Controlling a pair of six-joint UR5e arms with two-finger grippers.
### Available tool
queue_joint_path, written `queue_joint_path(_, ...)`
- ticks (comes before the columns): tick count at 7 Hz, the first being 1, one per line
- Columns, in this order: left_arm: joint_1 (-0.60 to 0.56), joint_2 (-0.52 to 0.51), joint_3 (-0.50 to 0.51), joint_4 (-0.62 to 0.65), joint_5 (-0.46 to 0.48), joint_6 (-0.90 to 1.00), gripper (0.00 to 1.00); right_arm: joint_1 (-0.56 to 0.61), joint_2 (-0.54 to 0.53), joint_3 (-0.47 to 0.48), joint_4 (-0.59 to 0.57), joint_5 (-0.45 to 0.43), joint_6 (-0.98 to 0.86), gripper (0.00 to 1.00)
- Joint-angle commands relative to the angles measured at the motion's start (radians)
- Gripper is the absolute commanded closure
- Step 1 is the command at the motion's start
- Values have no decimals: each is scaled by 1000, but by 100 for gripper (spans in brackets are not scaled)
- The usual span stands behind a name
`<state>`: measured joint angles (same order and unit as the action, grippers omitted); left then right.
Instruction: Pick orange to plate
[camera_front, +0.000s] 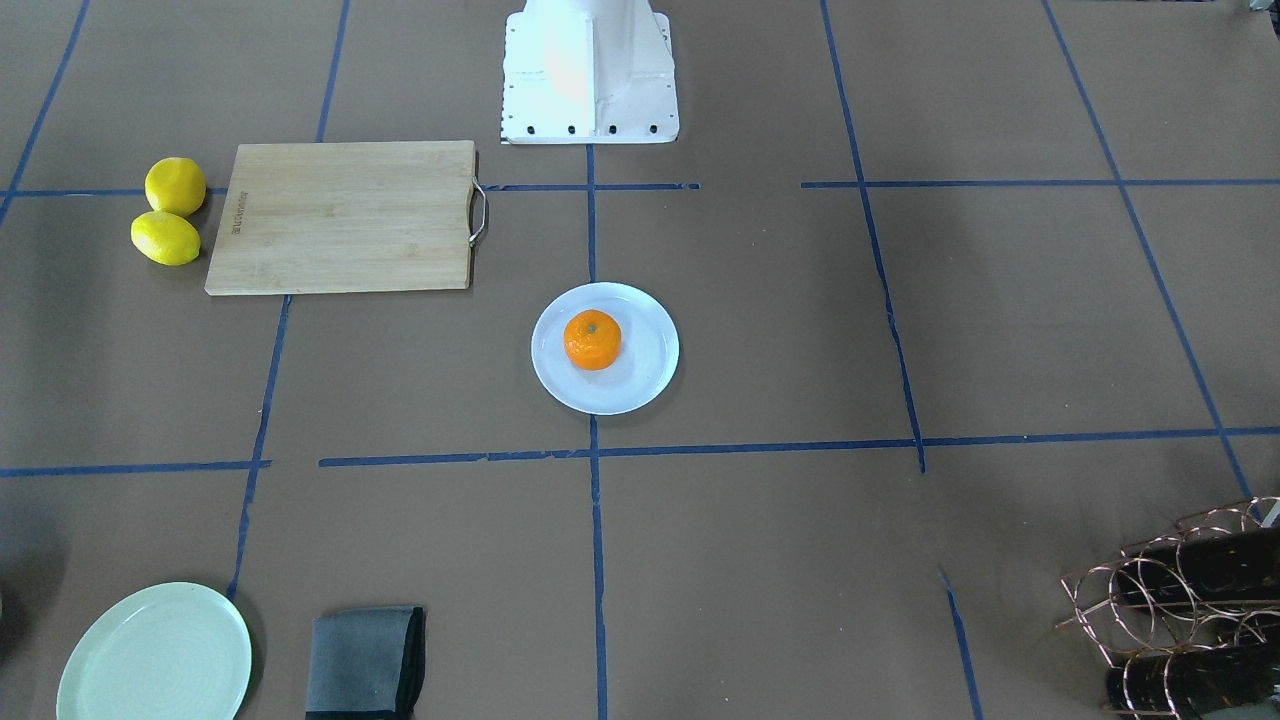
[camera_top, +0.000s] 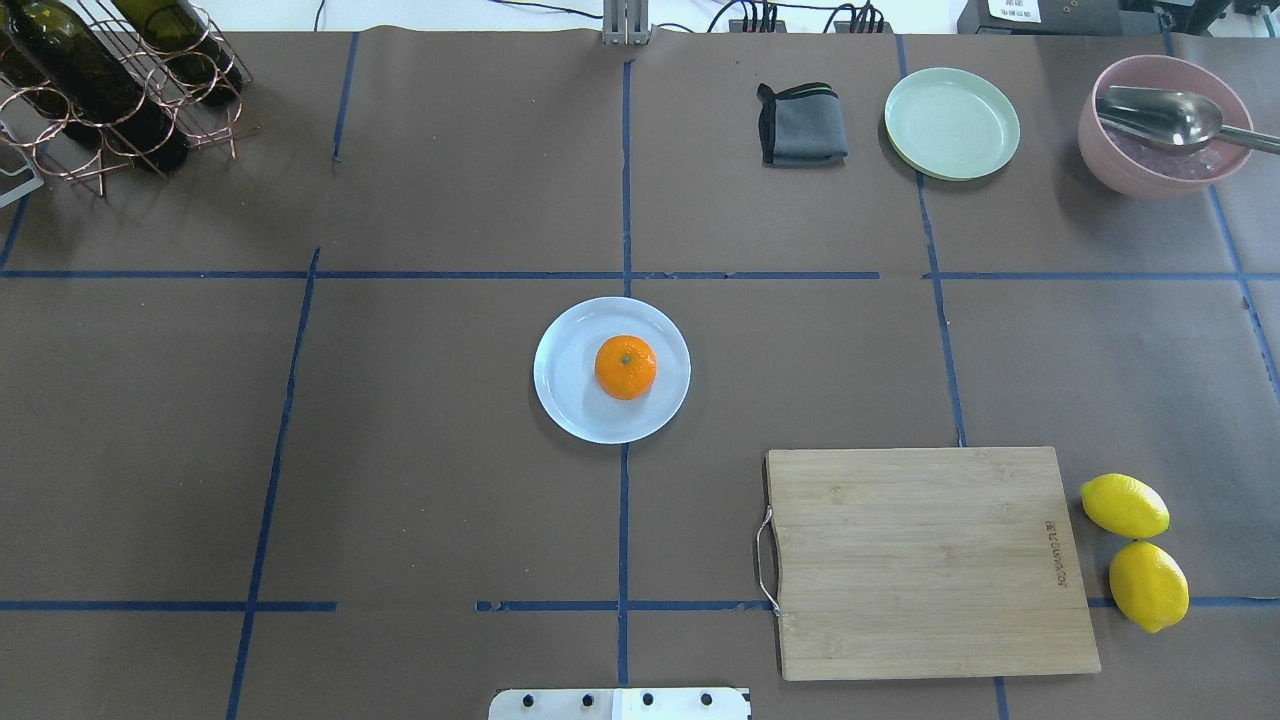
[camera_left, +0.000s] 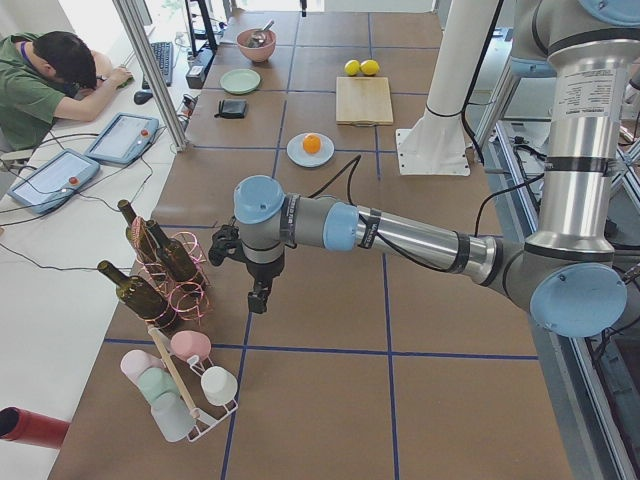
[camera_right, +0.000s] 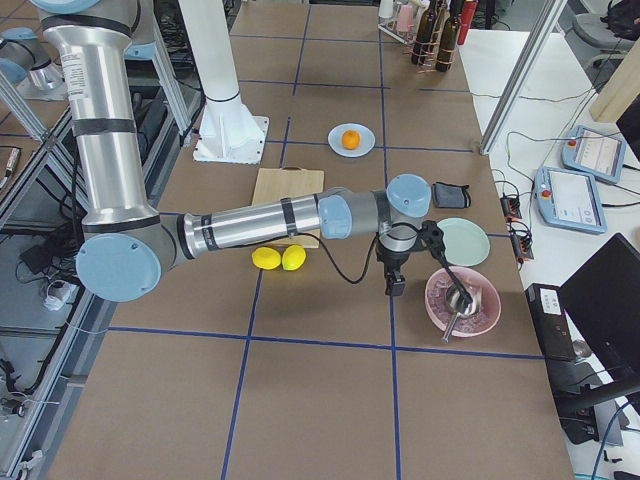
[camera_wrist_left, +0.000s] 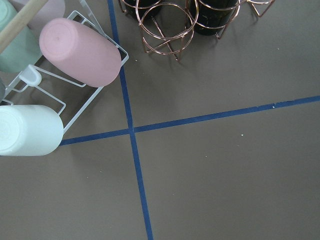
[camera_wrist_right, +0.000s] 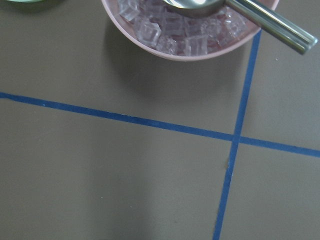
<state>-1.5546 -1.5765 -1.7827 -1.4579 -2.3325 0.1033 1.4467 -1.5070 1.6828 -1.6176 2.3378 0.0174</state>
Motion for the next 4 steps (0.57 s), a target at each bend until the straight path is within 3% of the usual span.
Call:
queue_joint_path(1,-5,27,67,10,7,13,0,44,-19,-24,15,11,-8,0)
queue_joint_path(2,-10,56,98,5,7,74,0,67,-15,-63,15,58,-22,0)
queue_joint_path(4,-10,85,108,-4,-1,107,0,110,-16,-104,15,69,-123,0)
